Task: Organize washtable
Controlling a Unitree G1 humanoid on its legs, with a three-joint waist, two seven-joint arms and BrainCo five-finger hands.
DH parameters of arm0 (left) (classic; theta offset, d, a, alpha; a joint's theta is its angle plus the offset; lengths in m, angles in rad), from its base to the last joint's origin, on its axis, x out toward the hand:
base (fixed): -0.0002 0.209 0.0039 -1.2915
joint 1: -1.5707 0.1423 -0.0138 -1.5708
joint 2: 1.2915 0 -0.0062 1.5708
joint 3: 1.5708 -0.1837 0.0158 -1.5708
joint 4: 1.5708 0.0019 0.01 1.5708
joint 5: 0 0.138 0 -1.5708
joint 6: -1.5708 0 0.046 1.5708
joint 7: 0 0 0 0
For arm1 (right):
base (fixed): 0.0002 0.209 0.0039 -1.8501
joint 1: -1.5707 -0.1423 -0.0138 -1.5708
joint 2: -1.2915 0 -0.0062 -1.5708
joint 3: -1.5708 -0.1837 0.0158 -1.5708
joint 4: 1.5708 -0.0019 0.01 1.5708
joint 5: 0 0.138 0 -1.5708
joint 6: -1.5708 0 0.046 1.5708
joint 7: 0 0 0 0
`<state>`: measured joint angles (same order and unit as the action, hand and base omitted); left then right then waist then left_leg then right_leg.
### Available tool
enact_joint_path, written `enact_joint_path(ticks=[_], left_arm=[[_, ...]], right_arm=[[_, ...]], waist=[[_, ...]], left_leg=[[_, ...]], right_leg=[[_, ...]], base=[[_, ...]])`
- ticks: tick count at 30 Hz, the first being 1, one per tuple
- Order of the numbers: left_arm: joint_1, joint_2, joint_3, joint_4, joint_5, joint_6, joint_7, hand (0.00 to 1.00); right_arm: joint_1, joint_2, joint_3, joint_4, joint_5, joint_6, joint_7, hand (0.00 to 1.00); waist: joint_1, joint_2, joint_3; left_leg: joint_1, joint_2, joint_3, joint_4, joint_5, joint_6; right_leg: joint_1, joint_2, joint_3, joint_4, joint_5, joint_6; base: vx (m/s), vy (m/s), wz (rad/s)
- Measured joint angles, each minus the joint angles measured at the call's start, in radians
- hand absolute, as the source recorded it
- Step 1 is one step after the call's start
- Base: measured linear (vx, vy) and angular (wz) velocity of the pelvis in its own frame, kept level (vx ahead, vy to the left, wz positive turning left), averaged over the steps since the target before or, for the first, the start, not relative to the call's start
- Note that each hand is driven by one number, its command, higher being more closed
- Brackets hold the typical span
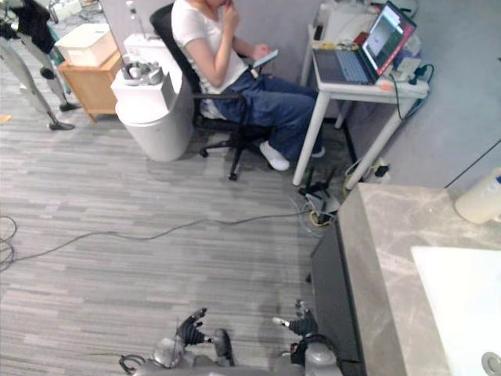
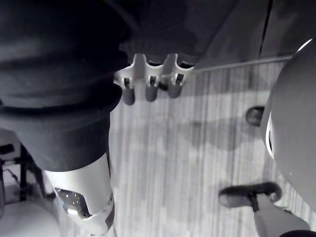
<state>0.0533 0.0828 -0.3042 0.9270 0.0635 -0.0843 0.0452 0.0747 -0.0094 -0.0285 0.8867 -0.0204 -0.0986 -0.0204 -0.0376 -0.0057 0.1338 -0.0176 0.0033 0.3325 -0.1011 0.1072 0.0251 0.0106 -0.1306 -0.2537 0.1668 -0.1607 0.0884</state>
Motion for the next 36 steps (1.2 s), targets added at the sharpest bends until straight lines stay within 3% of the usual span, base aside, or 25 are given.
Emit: enact_joint_path(ticks=[8,9,10,11,12,13,15,16,18,20,21,22,23,25,27,28,29,30,31,32,34,36], left_arm=[[0.004,-0.001,-0.006,-0.006,0.000,-0.001,0.000,0.00],[0.005,-0.001,-0.005,-0.010,0.000,-0.001,0.000,0.00],[0.004,0.001,-0.003,-0.017,0.000,-0.001,0.000,0.00],[-0.002,0.009,0.005,-0.032,-0.001,-0.001,0.000,0.00],[-0.005,0.009,0.005,-0.044,-0.001,-0.002,0.000,0.00],[-0.001,0.009,0.000,-0.047,-0.001,0.003,0.002,0.00],[-0.009,0.014,-0.005,-0.048,-0.001,0.004,0.002,0.00],[-0.013,0.014,-0.006,-0.053,-0.004,0.004,0.003,0.00],[-0.015,0.007,-0.012,-0.054,-0.013,0.005,0.003,0.00],[-0.019,-0.001,-0.016,-0.058,-0.013,0.005,0.003,0.00],[-0.030,0.000,-0.027,-0.070,-0.013,0.002,0.001,0.00],[-0.038,0.002,-0.035,-0.069,-0.013,0.000,0.002,0.00],[-0.047,0.006,-0.045,-0.071,-0.013,-0.001,0.001,0.00],[-0.062,0.006,-0.051,-0.070,-0.013,-0.010,-0.002,0.00],[-0.085,0.002,-0.039,-0.071,-0.023,-0.018,0.003,0.00],[-0.086,0.005,-0.030,-0.071,-0.031,-0.017,0.009,0.00],[-0.087,0.013,-0.030,-0.070,-0.032,-0.017,0.020,0.00],[-0.086,0.015,-0.030,-0.065,-0.032,-0.015,0.022,0.00],[-0.104,-0.004,-0.028,-0.064,-0.031,-0.014,0.025,0.00],[-0.105,-0.016,-0.029,-0.074,-0.032,-0.016,0.023,0.00],[-0.101,-0.030,-0.015,-0.072,-0.032,-0.016,0.021,0.00],[-0.094,-0.040,-0.005,-0.075,-0.032,-0.023,0.021,0.00]], right_arm=[[-0.006,-0.012,0.017,0.002,-0.003,0.000,0.000,0.00],[-0.005,-0.013,0.018,0.002,-0.004,0.000,0.000,0.00],[-0.002,-0.014,0.022,0.003,-0.010,0.002,0.000,0.00],[0.009,-0.005,0.036,0.002,-0.011,0.006,0.000,0.00],[0.018,-0.009,0.043,-0.004,-0.012,0.008,0.002,0.00],[0.008,-0.022,0.046,-0.015,-0.012,0.007,0.003,0.00],[-0.002,-0.024,0.045,-0.009,-0.011,0.010,0.003,0.00],[-0.011,-0.028,0.053,-0.010,-0.009,0.009,0.003,0.00],[-0.035,-0.042,0.061,-0.014,-0.008,0.009,0.002,0.00],[-0.043,-0.052,0.067,-0.017,-0.007,0.009,0.002,0.00],[-0.036,-0.054,0.068,-0.064,-0.008,0.005,0.004,0.00],[-0.037,-0.055,0.066,-0.072,-0.007,-0.003,0.003,0.00],[-0.046,-0.053,0.079,-0.083,-0.005,-0.001,0.004,0.00],[-0.035,-0.050,0.086,-0.104,0.008,-0.011,0.005,0.00],[-0.041,-0.051,0.094,-0.119,0.011,-0.011,0.005,0.00],[-0.059,-0.054,0.112,-0.120,0.010,-0.012,0.004,0.00],[-0.070,-0.042,0.126,-0.123,0.010,-0.013,0.006,0.00],[-0.071,-0.037,0.126,-0.127,0.011,-0.015,0.005,0.00],[-0.097,-0.046,0.124,-0.131,0.010,-0.016,0.004,0.00],[-0.104,-0.061,0.123,-0.137,0.010,-0.022,0.002,0.00],[-0.099,-0.075,0.112,-0.136,0.010,-0.026,0.001,0.00],[-0.075,-0.091,0.098,-0.135,0.010,-0.029,-0.001,0.00]], waist=[[0.015,0.009,-0.008],[0.018,0.009,-0.008],[0.025,-0.006,-0.011],[0.021,-0.049,-0.006],[0.025,-0.040,-0.007],[0.021,-0.045,0.007],[0.022,-0.046,0.011],[0.027,-0.019,0.022],[0.021,-0.008,0.034],[0.021,-0.016,0.043],[0.009,0.004,0.065],[0.009,0.007,0.085],[0.007,-0.023,0.091],[-0.018,-0.025,0.092],[-0.015,-0.025,0.094],[-0.010,-0.019,0.097],[-0.005,-0.029,0.093],[-0.003,-0.033,0.097],[-0.006,0.021,0.116],[-0.007,0.026,0.115],[-0.010,0.023,0.117],[-0.008,0.011,0.114]], left_leg=[[-0.028,-0.022,-0.005,0.000,-0.014,0.019],[-0.032,-0.027,-0.005,0.000,-0.019,0.025],[-0.047,-0.061,0.000,0.008,-0.058,0.023],[-0.094,-0.080,-0.004,0.219,-0.114,0.118],[-0.106,-0.067,-0.030,0.312,-0.198,0.129],[-0.119,-0.084,-0.074,0.373,-0.274,0.088],[-0.103,-0.098,-0.111,0.365,-0.280,0.097],[-0.108,-0.089,-0.130,0.358,-0.280,0.096],[-0.110,-0.088,-0.171,0.342,-0.286,0.088],[-0.090,-0.083,-0.177,0.329,-0.364,0.006],[-0.105,0.005,-0.208,0.499,-0.421,0.046],[-0.094,-0.011,-0.244,0.521,-0.451,0.048],[-0.070,-0.034,-0.310,0.530,-0.466,0.036],[-0.075,-0.047,-0.411,0.529,-0.475,0.019],[-0.081,-0.038,-0.483,0.539,-0.492,-0.016],[-0.077,-0.015,-0.512,0.541,-0.510,-0.056],[-0.079,0.005,-0.505,0.548,-0.512,-0.096],[-0.077,0.017,-0.493,0.554,-0.508,-0.122],[-0.088,0.082,-0.435,0.561,-0.483,-0.158],[-0.089,0.118,-0.337,0.551,-0.412,-0.150],[-0.058,0.156,-0.223,0.515,-0.399,-0.160],[-0.033,0.149,-0.176,0.481,-0.400,-0.160]], right_leg=[[-0.001,0.003,0.015,-0.030,-0.002,0.004],[-0.005,-0.005,0.015,-0.022,-0.007,0.010],[-0.033,-0.040,0.017,0.016,-0.033,0.040],[-0.086,-0.118,0.017,0.124,-0.081,0.073],[-0.099,-0.117,0.022,0.190,-0.106,0.095],[-0.104,-0.115,0.080,0.262,-0.124,0.078],[-0.154,-0.096,0.097,0.330,-0.143,0.047],[-0.209,-0.067,0.080,0.356,-0.144,0.045],[-0.288,-0.042,0.065,0.368,-0.143,0.045],[-0.359,-0.032,0.079,0.312,-0.119,0.010],[-0.389,-0.036,0.095,0.256,-0.077,0.059],[-0.397,-0.042,0.128,0.246,-0.064,0.083],[-0.432,-0.051,0.233,0.223,-0.018,0.103],[-0.473,-0.056,0.272,0.254,0.005,0.118],[-0.564,-0.039,0.295,0.397,0.004,0.104],[-0.597,-0.005,0.286,0.427,0.023,0.058],[-0.585,0.007,0.268,0.355,0.098,0.002],[-0.575,-0.002,0.247,0.354,0.110,-0.033],[-0.571,-0.004,0.161,0.402,0.096,-0.074],[-0.546,-0.013,0.129,0.406,0.066,-0.114],[-0.460,-0.016,0.086,0.360,0.053,-0.134],[-0.351,-0.027,0.023,0.271,0.050,-0.139]], base=[[-0.01,0.038,0.07],[0.02,0.113,0.23],[0.07,0.193,0.35],[0.10,0.164,0.31],[0.16,0.145,0.36],[0.18,0.091,0.43],[0.17,0.106,0.47],[0.11,0.083,0.33],[0.15,0.076,0.60],[0.34,0.039,0.72],[0.44,-0.021,0.75],[0.49,-0.076,1.08],[0.37,-0.107,0.79],[0.51,-0.189,1.51],[0.54,-0.268,1.55],[0.68,-0.431,1.33],[0.68,-0.468,1.27],[0.66,-0.474,1.31],[0.51,-0.399,1.29],[0.47,-0.376,1.11],[0.40,-0.355,0.99],[0.29,-0.287,0.99]])
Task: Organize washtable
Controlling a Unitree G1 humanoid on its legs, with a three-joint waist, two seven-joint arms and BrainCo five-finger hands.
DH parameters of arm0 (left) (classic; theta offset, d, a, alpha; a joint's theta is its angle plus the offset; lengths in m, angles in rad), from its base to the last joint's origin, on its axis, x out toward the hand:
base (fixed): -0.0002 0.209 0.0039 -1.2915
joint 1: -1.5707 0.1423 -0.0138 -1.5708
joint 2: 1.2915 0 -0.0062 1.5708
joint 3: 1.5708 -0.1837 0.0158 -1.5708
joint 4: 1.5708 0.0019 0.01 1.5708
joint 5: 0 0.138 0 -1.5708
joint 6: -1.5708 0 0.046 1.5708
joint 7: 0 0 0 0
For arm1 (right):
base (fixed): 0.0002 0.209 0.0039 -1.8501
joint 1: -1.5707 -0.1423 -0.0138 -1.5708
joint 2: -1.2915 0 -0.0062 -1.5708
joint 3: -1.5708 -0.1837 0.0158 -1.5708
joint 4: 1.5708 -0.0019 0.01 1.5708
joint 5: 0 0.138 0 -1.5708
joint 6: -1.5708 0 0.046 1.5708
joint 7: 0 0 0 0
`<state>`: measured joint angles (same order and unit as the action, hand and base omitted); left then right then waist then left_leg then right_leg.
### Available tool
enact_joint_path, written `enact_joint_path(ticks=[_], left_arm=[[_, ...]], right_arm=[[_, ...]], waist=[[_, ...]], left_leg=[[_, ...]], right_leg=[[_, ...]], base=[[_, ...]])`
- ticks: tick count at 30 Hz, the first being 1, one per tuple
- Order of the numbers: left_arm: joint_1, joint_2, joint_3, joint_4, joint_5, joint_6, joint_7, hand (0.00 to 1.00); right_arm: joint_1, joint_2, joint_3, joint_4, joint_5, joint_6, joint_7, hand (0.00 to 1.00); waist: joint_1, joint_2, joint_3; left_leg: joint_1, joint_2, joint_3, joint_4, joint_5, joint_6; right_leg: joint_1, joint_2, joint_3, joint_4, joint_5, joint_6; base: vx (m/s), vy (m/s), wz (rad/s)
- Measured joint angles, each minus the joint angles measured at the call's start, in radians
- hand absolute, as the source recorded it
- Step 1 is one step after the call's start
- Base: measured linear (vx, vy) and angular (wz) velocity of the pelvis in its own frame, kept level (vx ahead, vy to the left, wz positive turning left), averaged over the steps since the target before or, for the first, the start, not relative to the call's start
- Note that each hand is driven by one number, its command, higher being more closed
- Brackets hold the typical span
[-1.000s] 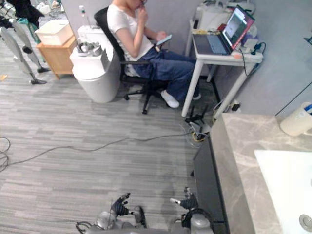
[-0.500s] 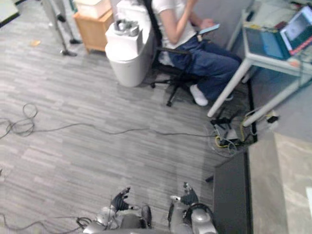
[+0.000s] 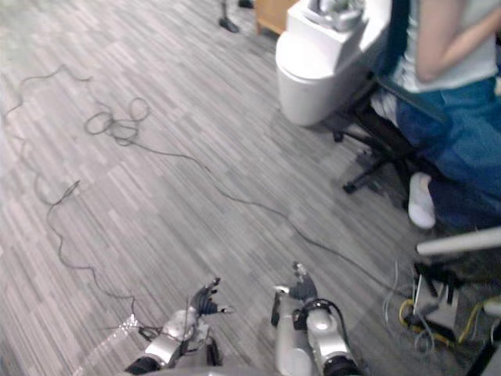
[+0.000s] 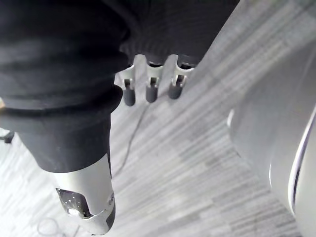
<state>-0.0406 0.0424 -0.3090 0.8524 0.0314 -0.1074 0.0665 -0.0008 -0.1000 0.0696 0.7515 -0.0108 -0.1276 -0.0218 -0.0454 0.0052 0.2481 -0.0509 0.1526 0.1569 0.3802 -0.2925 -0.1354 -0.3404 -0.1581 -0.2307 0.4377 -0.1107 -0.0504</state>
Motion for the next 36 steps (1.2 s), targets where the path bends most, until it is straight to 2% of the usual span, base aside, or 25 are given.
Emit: enact_joint_path(ticks=[3,5,6,7,8,9,11,12,14,17,18,19,20,21,22,23,24,25,27,28,30,33,36], left_arm=[[0.019,-0.003,0.025,0.001,0.000,-0.007,0.000,0.00],[0.035,-0.003,0.047,0.008,0.000,-0.005,0.000,0.00],[0.043,-0.003,0.052,0.019,0.000,-0.005,0.000,0.00],[0.054,-0.005,0.066,0.025,0.000,-0.003,0.000,0.00],[0.068,0.002,0.087,0.032,0.000,0.000,0.000,0.00],[0.074,0.008,0.090,0.041,0.001,0.004,0.001,0.00],[0.104,0.021,0.124,0.052,0.002,0.013,0.000,0.00],[0.121,0.028,0.141,0.067,0.003,0.015,0.001,0.00],[0.124,0.033,0.158,0.076,0.003,0.015,0.001,0.00],[0.138,0.042,0.206,0.091,0.002,0.013,0.005,0.00],[0.140,0.042,0.209,0.095,0.002,0.014,0.006,0.00],[0.142,0.042,0.209,0.109,0.002,0.015,0.005,0.00],[0.141,0.043,0.210,0.112,0.002,0.013,0.004,0.00],[0.141,0.044,0.211,0.113,0.002,0.013,0.004,0.00],[0.135,0.051,0.216,0.126,0.003,0.014,0.004,0.00],[0.133,0.059,0.236,0.141,0.002,0.014,0.004,0.00],[0.132,0.064,0.241,0.143,0.002,0.015,0.005,0.00],[0.131,0.068,0.252,0.150,0.002,0.015,0.005,0.00],[0.129,0.061,0.284,0.158,0.006,0.015,0.005,0.00],[0.127,0.059,0.295,0.159,0.007,0.015,0.004,0.00],[0.129,0.052,0.303,0.171,0.011,0.016,0.002,0.00],[0.129,0.044,0.302,0.179,0.022,0.017,0.001,0.00],[0.129,0.041,0.303,0.178,0.021,0.017,0.001,0.00]], right_arm=[[0.010,-0.017,-0.003,0.024,-0.002,-0.001,0.001,0.00],[0.013,-0.016,-0.015,0.058,-0.003,0.001,0.002,0.00],[0.032,-0.015,-0.024,0.066,-0.002,0.002,0.002,0.00],[0.052,-0.014,-0.030,0.070,-0.001,0.005,0.003,0.00],[0.058,0.000,-0.042,0.085,0.000,0.007,0.003,0.00],[0.064,0.009,-0.047,0.090,0.000,0.008,0.003,0.00],[0.085,0.032,-0.055,0.090,0.001,0.008,0.003,0.00],[0.086,0.048,-0.061,0.094,0.000,0.008,0.005,0.00],[0.082,0.053,-0.063,0.102,0.000,0.009,0.005,0.00],[0.072,0.054,-0.062,0.129,0.000,0.010,0.005,0.00],[0.070,0.053,-0.062,0.129,0.000,0.012,0.006,0.00],[0.066,0.052,-0.072,0.128,0.001,0.014,0.005,0.00],[0.074,0.051,-0.093,0.128,0.000,0.017,0.005,0.00],[0.076,0.050,-0.095,0.128,0.000,0.017,0.005,0.00],[0.094,0.053,-0.104,0.129,0.000,0.019,0.005,0.00],[0.101,0.063,-0.106,0.130,0.003,0.020,0.005,0.00],[0.104,0.065,-0.105,0.136,0.004,0.020,0.006,0.00],[0.102,0.072,-0.099,0.159,0.004,0.021,0.007,0.00],[0.089,0.076,-0.097,0.180,0.001,0.023,0.012,0.00],[0.082,0.072,-0.090,0.191,0.001,0.024,0.016,0.00],[0.076,0.067,-0.092,0.203,0.009,0.024,0.019,0.00],[0.075,0.060,-0.091,0.203,0.007,0.024,0.021,0.00],[0.077,0.058,-0.090,0.208,-0.001,0.026,0.021,0.00]], waist=[[0.001,0.001,-0.010],[0.000,0.015,-0.018],[-0.001,0.028,-0.027],[-0.007,0.041,-0.037],[-0.004,0.031,-0.044],[-0.006,0.021,-0.052],[-0.010,0.006,-0.067],[-0.021,-0.003,-0.076],[-0.024,-0.007,-0.079],[-0.018,-0.011,-0.084],[-0.018,-0.008,-0.084],[-0.030,-0.002,-0.084],[-0.035,-0.003,-0.084],[-0.036,-0.003,-0.084],[-0.050,-0.006,-0.086],[-0.052,-0.025,-0.097],[-0.049,-0.038,-0.102],[-0.043,-0.057,-0.112],[-0.030,-0.057,-0.116],[-0.023,-0.065,-0.123],[-0.033,-0.039,-0.121],[-0.040,-0.031,-0.124],[-0.031,-0.032,-0.124]], left_leg=[[0.003,-0.025,0.140,-0.059,0.001,0.000],[0.015,-0.032,0.240,-0.114,0.005,-0.004],[0.033,-0.031,0.299,-0.153,0.034,-0.016],[0.055,-0.029,0.354,-0.204,0.125,-0.002],[0.078,-0.044,0.363,-0.261,0.184,0.070],[0.087,-0.055,0.363,-0.287,0.201,0.060],[0.115,-0.086,0.333,-0.360,0.243,0.065],[0.126,-0.110,0.305,-0.407,0.271,0.088],[0.131,-0.125,0.285,-0.427,0.284,0.088],[0.140,-0.150,0.247,-0.462,0.309,0.109],[0.141,-0.152,0.230,-0.471,0.316,0.117],[0.134,-0.152,0.181,-0.469,0.318,0.122],[0.121,-0.153,0.103,-0.457,0.317,0.161],[0.118,-0.154,0.086,-0.455,0.320,0.168],[0.107,-0.159,0.014,-0.445,0.326,0.176],[0.097,-0.172,-0.037,-0.449,0.344,0.174],[0.096,-0.183,-0.054,-0.453,0.355,0.173],[0.100,-0.203,-0.081,-0.466,0.371,0.165],[0.095,-0.208,-0.094,-0.480,0.387,0.159],[0.088,-0.209,-0.093,-0.481,0.396,0.162],[0.082,-0.197,-0.097,-0.482,0.406,0.155],[0.090,-0.183,-0.104,-0.483,0.412,0.146],[0.088,-0.178,-0.119,-0.483,0.410,0.140]], right_leg=[[0.127,0.004,-0.091,-0.132,0.000,0.000],[0.176,0.016,-0.145,-0.168,0.001,-0.001],[0.212,0.025,-0.191,-0.184,0.001,-0.001],[0.245,0.036,-0.237,-0.200,0.003,0.003],[0.270,0.036,-0.257,-0.222,0.013,0.017],[0.283,0.033,-0.266,-0.241,0.023,0.026],[0.321,0.034,-0.296,-0.301,0.056,0.043],[0.336,0.024,-0.323,-0.320,0.073,0.058],[0.342,0.013,-0.340,-0.320,0.080,0.065],[0.354,0.000,-0.347,-0.305,0.087,0.072],[0.349,-0.001,-0.338,-0.288,0.087,0.072],[0.333,-0.002,-0.245,-0.232,0.079,0.059],[0.298,0.014,-0.040,-0.141,0.054,0.026],[0.292,0.021,0.005,-0.124,0.049,0.019],[0.274,0.054,0.198,-0.089,0.000,0.029],[0.278,0.075,0.317,-0.087,-0.022,0.061],[0.283,0.072,0.336,-0.100,-0.020,0.068],[0.308,0.050,0.332,-0.130,-0.034,0.094],[0.341,0.039,0.313,-0.199,-0.047,0.113],[0.356,0.035,0.314,-0.242,-0.052,0.141],[0.356,0.046,0.308,-0.260,-0.044,0.145],[0.380,0.054,0.288,-0.281,-0.035,0.140],[0.396,0.062,0.271,-0.303,-0.034,0.139]], base=[[0.14,-0.173,0.77],[0.04,-0.028,0.66],[0.02,0.053,0.95],[0.00,0.113,1.00],[-0.03,0.112,0.76],[-0.05,0.119,0.55],[-0.07,0.103,0.55],[-0.08,0.108,0.52],[-0.07,0.088,0.43],[-0.09,0.057,0.29],[-0.11,0.048,0.53],[-0.10,0.088,1.16],[-0.07,0.098,1.24],[-0.03,0.077,1.66],[0.01,-0.009,1.66],[0.02,-0.047,1.79],[0.02,-0.078,1.41],[0.01,-0.085,0.89],[-0.02,-0.071,0.31],[-0.05,-0.064,-0.15],[-0.08,-0.099,-0.06],[-0.05,-0.067,0.12],[-0.03,-0.040,0.17]])
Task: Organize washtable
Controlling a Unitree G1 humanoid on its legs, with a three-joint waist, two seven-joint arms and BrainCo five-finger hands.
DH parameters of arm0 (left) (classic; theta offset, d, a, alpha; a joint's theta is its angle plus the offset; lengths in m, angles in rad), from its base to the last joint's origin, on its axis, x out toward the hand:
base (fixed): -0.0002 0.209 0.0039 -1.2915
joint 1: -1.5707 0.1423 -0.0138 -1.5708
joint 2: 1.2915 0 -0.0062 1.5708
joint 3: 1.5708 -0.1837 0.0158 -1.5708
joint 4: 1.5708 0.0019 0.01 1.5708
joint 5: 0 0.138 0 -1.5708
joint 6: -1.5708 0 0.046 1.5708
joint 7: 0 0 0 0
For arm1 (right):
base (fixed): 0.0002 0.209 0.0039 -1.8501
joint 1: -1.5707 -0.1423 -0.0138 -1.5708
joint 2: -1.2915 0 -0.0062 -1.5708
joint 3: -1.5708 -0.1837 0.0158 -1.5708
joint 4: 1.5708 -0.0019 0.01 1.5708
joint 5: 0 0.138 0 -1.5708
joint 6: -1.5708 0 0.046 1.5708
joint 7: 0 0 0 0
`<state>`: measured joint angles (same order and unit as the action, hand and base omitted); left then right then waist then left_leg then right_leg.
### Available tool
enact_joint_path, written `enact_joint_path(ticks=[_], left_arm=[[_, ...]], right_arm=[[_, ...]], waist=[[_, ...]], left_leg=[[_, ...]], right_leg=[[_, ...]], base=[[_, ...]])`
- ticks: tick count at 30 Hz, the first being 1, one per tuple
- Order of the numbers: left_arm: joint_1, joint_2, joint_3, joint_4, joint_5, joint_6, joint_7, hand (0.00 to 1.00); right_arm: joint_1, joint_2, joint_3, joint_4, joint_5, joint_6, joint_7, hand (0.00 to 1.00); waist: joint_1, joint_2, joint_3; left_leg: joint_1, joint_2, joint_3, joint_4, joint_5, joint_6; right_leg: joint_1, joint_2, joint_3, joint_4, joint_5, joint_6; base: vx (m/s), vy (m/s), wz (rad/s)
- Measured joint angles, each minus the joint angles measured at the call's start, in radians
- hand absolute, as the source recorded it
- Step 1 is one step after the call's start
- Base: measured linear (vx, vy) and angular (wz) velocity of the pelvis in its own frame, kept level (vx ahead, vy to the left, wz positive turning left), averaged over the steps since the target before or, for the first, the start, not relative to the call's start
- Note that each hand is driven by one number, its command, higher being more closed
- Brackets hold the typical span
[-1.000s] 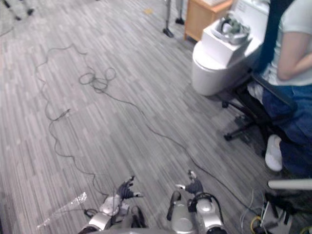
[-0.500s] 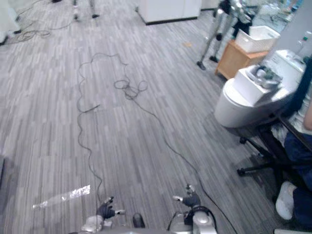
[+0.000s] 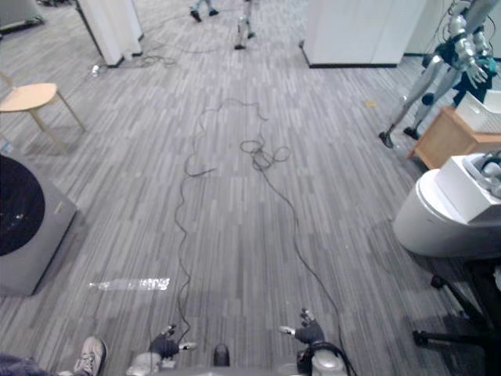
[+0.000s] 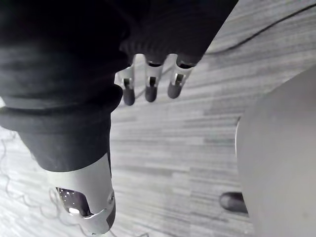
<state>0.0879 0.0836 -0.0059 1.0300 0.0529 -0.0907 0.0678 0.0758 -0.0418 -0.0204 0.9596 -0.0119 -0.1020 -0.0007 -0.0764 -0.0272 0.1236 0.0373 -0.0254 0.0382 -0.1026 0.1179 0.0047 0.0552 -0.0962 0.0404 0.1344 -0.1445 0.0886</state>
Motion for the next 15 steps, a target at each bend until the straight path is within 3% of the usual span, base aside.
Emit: enact_joint_path(ticks=[8,15], left_arm=[[-0.005,0.009,0.001,-0.008,0.000,0.000,0.000,0.00],[-0.007,0.003,0.013,-0.008,0.000,0.001,0.000,0.00]], right_arm=[[-0.002,0.017,0.000,0.015,-0.009,0.000,-0.006,0.00],[-0.018,0.016,0.009,0.034,-0.014,0.000,-0.017,0.00]], waist=[[0.003,-0.027,0.000],[0.004,-0.020,0.009]], left_leg=[[-0.001,-0.012,-0.003,0.000,0.002,0.005],[0.002,-0.009,-0.015,0.000,0.002,0.003]], right_leg=[[0.032,-0.011,-0.007,-0.045,0.026,0.000],[0.045,-0.008,-0.031,-0.046,0.024,-0.006]], base=[[0.03,0.001,0.04],[0.00,-0.021,0.07]])
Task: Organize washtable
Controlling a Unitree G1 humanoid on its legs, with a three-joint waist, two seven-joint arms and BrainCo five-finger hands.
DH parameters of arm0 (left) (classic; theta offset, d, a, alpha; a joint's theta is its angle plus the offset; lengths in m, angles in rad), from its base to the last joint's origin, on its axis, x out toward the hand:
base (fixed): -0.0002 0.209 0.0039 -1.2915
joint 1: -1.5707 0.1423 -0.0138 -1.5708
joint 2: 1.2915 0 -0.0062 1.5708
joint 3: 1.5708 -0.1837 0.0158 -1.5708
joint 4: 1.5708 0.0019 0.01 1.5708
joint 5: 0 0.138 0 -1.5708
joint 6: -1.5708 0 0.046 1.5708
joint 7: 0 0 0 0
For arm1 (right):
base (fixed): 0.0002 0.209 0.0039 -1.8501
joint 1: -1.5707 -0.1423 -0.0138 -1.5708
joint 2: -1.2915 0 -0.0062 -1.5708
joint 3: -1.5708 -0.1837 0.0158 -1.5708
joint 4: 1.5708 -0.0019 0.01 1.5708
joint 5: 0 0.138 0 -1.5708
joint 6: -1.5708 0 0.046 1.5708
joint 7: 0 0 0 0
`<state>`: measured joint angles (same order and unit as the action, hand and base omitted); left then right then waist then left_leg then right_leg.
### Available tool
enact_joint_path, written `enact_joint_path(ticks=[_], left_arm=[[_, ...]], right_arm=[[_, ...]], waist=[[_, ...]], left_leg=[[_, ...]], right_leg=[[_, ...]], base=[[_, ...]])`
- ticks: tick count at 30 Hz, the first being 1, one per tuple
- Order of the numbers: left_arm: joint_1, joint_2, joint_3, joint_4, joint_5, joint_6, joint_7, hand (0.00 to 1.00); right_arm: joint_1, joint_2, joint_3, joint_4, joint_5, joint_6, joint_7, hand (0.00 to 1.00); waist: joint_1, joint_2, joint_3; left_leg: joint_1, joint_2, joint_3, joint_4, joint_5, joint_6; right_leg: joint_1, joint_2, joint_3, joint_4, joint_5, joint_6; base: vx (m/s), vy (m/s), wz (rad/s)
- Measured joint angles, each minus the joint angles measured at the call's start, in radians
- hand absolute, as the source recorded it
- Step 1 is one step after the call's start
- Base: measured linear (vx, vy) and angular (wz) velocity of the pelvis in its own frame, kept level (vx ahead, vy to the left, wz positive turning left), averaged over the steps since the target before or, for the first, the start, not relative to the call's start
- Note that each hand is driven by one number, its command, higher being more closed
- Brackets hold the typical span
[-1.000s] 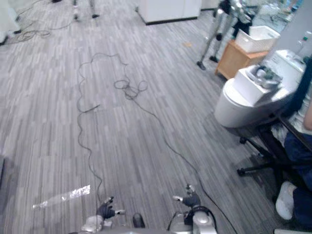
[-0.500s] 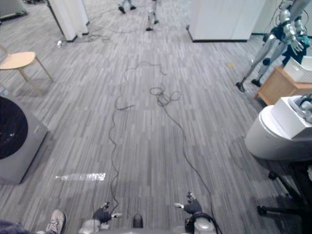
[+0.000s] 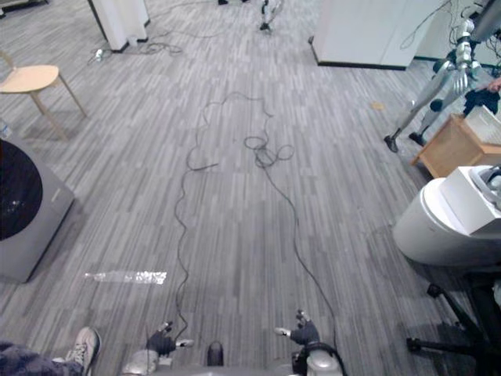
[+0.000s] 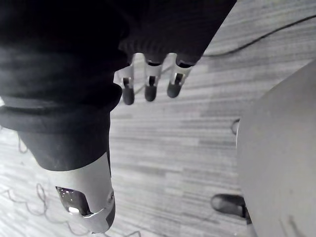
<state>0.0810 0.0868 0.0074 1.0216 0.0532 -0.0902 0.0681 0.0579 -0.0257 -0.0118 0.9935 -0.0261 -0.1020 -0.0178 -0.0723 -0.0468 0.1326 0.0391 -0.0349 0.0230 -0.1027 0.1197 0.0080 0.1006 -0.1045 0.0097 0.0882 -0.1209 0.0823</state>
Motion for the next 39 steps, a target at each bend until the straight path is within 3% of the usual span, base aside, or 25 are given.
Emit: enact_joint_path(ticks=[5,7,8,9,10,11,12,13,14,18,23,24,33,39], left_arm=[[-0.010,-0.016,0.033,-0.040,-0.003,0.006,0.002,0.00],[-0.010,-0.024,0.067,-0.069,-0.006,0.007,0.005,0.00],[-0.011,-0.017,0.080,-0.076,-0.006,0.006,0.004,0.00],[-0.017,-0.015,0.112,-0.091,-0.014,0.005,0.005,0.00],[-0.015,-0.026,0.119,-0.091,-0.015,0.005,0.005,0.00],[-0.004,-0.046,0.120,-0.082,-0.015,0.005,0.007,0.00],[-0.002,-0.056,0.117,-0.079,-0.015,0.005,0.008,0.00],[-0.003,-0.065,0.103,-0.078,-0.015,0.005,0.007,0.00],[-0.007,-0.060,0.072,-0.078,-0.015,0.005,0.007,0.00],[-0.004,-0.027,0.026,-0.067,-0.015,0.006,0.005,0.00],[0.012,-0.024,0.018,-0.046,-0.012,0.005,0.005,0.00],[0.035,-0.023,-0.001,-0.009,-0.001,0.006,0.002,0.00],[0.034,-0.022,-0.002,-0.008,-0.003,0.005,0.001,0.00],[0.021,-0.010,0.004,0.011,-0.019,0.004,0.000,0.00]], right_arm=[[0.014,-0.001,0.007,-0.053,-0.025,0.004,-0.002,0.00],[0.018,0.007,0.021,-0.083,-0.026,0.019,-0.005,0.00],[0.016,0.015,0.020,-0.086,-0.026,0.022,-0.006,0.00],[0.019,0.026,0.020,-0.098,-0.028,0.026,-0.005,0.00],[0.028,0.025,0.020,-0.119,-0.034,0.025,-0.004,0.00],[0.044,0.008,0.019,-0.137,-0.037,0.017,-0.005,0.00],[0.045,0.000,0.018,-0.141,-0.037,0.017,-0.007,0.00],[0.040,-0.008,0.018,-0.138,-0.039,0.017,-0.006,0.00],[0.037,-0.001,0.017,-0.132,-0.043,0.013,-0.004,0.00],[0.027,0.003,0.009,-0.094,-0.047,0.012,-0.002,0.00],[0.016,-0.012,0.009,-0.072,-0.048,0.009,-0.001,0.00],[0.014,-0.032,0.012,-0.068,-0.065,0.000,-0.001,0.00],[0.013,-0.032,0.006,-0.033,-0.019,0.000,0.000,0.00],[0.013,-0.022,-0.055,0.015,0.099,0.003,0.002,0.00]], waist=[[0.008,-0.006,0.013],[0.003,-0.031,0.021],[0.003,-0.049,0.029],[0.003,-0.068,0.036],[-0.002,-0.062,0.032],[-0.014,-0.034,0.018],[-0.015,-0.016,0.008],[-0.029,-0.006,-0.002],[-0.036,-0.021,-0.005],[-0.035,-0.033,-0.013],[-0.052,0.003,-0.032],[-0.057,0.053,-0.066],[-0.046,0.051,-0.064],[-0.009,0.032,-0.053]], left_leg=[[-0.048,0.001,0.004,0.008,-0.009,0.000],[-0.080,0.013,0.126,0.032,-0.063,-0.034],[-0.096,0.018,0.176,0.098,-0.074,-0.009],[-0.131,0.060,0.245,0.322,-0.129,0.040],[-0.134,0.115,0.264,0.450,-0.191,-0.008],[-0.127,0.181,0.249,0.499,-0.232,-0.068],[-0.123,0.176,0.221,0.483,-0.255,-0.099],[-0.106,0.157,0.231,0.451,-0.280,-0.084],[-0.100,0.137,0.229,0.414,-0.279,-0.084],[-0.122,0.124,0.192,0.377,-0.278,-0.085],[-0.112,0.135,0.152,0.290,-0.215,-0.106],[-0.025,0.156,0.129,0.036,-0.054,-0.124],[-0.010,0.157,0.130,0.038,-0.054,-0.124],[0.030,0.154,0.174,0.031,-0.058,-0.119]], right_leg=[[-0.080,-0.017,-0.037,0.122,-0.068,-0.001],[-0.148,-0.056,-0.043,0.193,-0.086,-0.006],[-0.158,-0.080,-0.040,0.202,-0.086,-0.007],[-0.174,-0.112,-0.035,0.237,-0.086,-0.007],[-0.178,-0.120,-0.027,0.259,-0.086,-0.007],[-0.198,-0.109,-0.013,0.281,-0.090,0.000],[-0.217,-0.102,0.004,0.297,-0.096,0.010],[-0.240,-0.105,0.030,0.313,-0.107,0.027],[-0.255,-0.116,0.038,0.309,-0.108,0.028],[-0.261,-0.123,0.004,0.290,-0.103,0.036],[-0.238,-0.104,-0.038,0.233,-0.067,0.042],[-0.235,-0.043,-0.036,0.151,0.005,0.032],[-0.187,-0.042,-0.044,0.101,0.026,0.030],[-0.114,-0.036,-0.015,-0.032,0.109,0.036]], base=[[-0.06,-0.047,0.29],[-0.02,-0.001,0.16],[0.02,0.039,-0.16],[0.05,0.045,-0.33],[0.07,0.097,-0.54],[0.02,0.121,-0.51],[-0.01,0.219,-0.49],[-0.04,0.233,-0.19],[-0.05,0.229,-0.02],[-0.05,0.064,0.32],[-0.03,-0.039,0.18],[-0.01,-0.017,0.04],[0.00,0.003,0.03],[-0.04,0.024,-0.20]])
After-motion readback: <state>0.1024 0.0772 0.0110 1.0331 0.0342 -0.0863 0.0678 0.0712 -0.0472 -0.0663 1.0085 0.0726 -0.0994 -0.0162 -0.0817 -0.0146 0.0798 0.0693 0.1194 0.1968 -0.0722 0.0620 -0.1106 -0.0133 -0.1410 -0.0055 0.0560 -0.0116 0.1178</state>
